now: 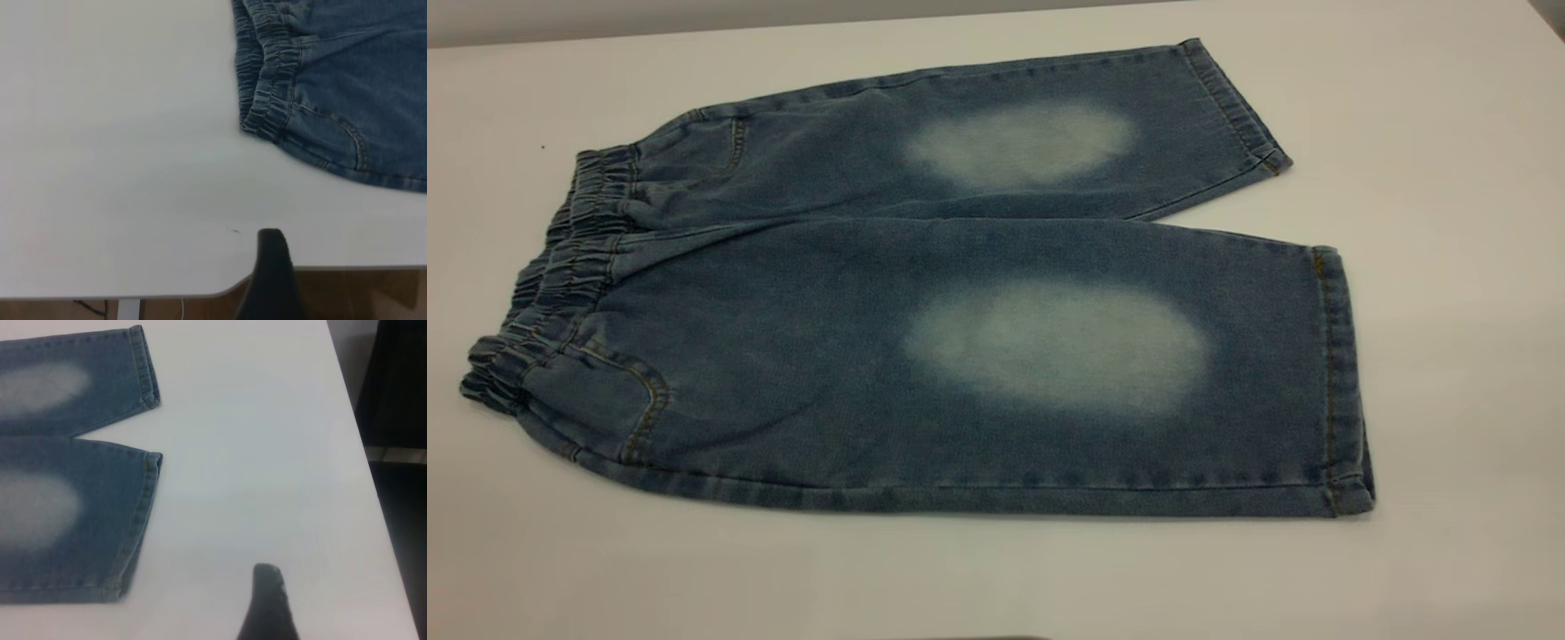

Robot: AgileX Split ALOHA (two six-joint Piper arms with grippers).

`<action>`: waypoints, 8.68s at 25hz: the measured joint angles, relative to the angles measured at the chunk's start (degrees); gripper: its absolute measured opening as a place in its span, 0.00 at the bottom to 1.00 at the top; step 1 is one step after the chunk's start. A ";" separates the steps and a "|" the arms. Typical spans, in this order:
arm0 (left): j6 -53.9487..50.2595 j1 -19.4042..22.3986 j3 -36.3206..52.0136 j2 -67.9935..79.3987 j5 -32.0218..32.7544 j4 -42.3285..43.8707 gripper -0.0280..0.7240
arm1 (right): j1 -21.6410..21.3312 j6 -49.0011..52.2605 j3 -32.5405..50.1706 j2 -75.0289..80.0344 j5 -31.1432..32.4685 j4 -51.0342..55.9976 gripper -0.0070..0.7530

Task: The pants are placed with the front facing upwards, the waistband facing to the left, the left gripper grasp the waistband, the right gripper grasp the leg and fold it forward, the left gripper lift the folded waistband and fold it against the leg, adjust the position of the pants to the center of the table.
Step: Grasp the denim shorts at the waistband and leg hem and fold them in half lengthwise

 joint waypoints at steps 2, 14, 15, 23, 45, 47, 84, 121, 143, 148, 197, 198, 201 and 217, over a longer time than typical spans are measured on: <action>0.00 0.00 0.00 0.00 0.00 0.00 0.72 | 0.00 0.00 0.00 0.00 0.00 0.00 0.61; 0.00 0.00 0.00 0.00 0.00 0.00 0.72 | 0.00 0.00 0.00 0.00 0.00 0.00 0.61; 0.00 0.00 0.00 0.00 0.00 0.00 0.72 | 0.00 0.00 0.00 0.00 0.00 0.00 0.61; 0.00 0.00 0.00 0.00 0.00 0.00 0.72 | 0.00 0.00 0.00 0.00 0.00 0.00 0.61; -2.63 0.00 -4.46 9.57 -3.39 1.04 0.72 | 0.00 -2.13 -4.32 11.39 -2.54 10.80 0.61; -2.63 0.00 -7.31 16.43 -5.04 1.59 0.72 | 0.00 -3.85 -4.76 16.69 -5.46 13.96 0.61; -4.68 0.11 -12.06 72.25 -28.31 1.71 0.72 | 21.92 -28.70 -12.38 82.43 -32.54 36.69 0.64; 10.21 9.78 -23.87 113.78 -36.55 -30.78 0.77 | 22.15 -19.27 -12.66 87.87 -37.30 29.75 0.64; 0.89 9.78 -24.16 115.98 -36.93 -20.85 0.77 | 22.15 -19.22 -12.66 87.87 -38.67 31.10 0.64; 3.81 9.78 -24.57 118.99 -37.15 -23.73 0.77 | 22.15 -19.18 -12.66 87.87 -38.67 31.27 0.64; 23.39 9.27 -25.78 104.44 -30.19 -38.12 0.14 | 21.47 -57.70 -4.54 113.85 -29.81 73.51 0.64; 23.39 9.27 -25.78 104.44 -30.19 -38.17 0.14 | 20.85 -58.98 -4.54 115.00 -29.60 74.66 0.64; 23.39 9.27 -25.78 104.44 -30.19 -38.17 0.14 | 17.69 -61.00 -4.54 116.92 -28.85 76.06 0.64; 23.40 9.27 -25.78 104.44 -30.36 -38.18 0.14 | 13.29 -67.25 -4.66 120.07 -25.73 80.97 0.64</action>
